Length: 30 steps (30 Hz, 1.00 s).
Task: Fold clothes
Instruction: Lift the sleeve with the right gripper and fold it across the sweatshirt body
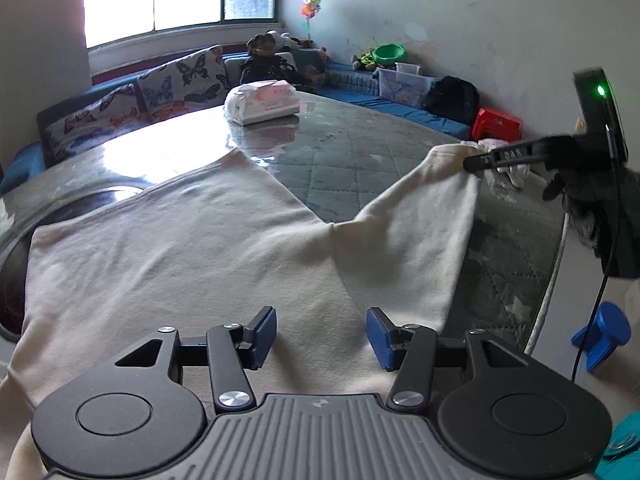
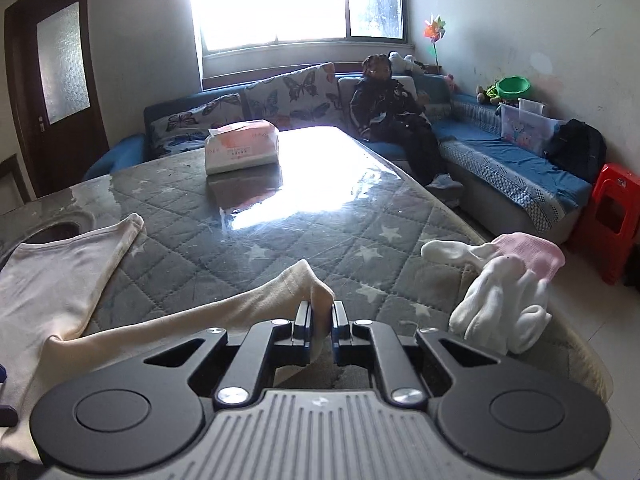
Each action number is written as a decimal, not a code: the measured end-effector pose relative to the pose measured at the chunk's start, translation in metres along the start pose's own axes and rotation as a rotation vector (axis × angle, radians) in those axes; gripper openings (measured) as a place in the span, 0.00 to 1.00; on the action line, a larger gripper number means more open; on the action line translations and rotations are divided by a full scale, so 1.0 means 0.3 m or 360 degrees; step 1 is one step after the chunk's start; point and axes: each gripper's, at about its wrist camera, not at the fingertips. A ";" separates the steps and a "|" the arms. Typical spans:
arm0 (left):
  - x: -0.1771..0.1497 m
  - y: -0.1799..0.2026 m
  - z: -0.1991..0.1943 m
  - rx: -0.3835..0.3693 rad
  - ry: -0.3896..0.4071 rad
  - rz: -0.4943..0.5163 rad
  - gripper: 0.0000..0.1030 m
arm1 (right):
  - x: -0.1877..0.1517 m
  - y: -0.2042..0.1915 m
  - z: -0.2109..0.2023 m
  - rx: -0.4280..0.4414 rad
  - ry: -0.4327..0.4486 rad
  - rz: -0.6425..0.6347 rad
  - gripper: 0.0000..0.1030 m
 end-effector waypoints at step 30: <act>-0.240 -0.302 -0.286 0.0242 0.0219 -0.0438 0.64 | 0.161 -0.845 -0.232 0.0886 0.0004 -0.0874 0.08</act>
Point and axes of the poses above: each gripper's, at about its wrist camera, not at the fingertips, and z roughly the way its jaws point, y to its right, x to its top, and after that the axes turned 9 degrees about -y, right-handed
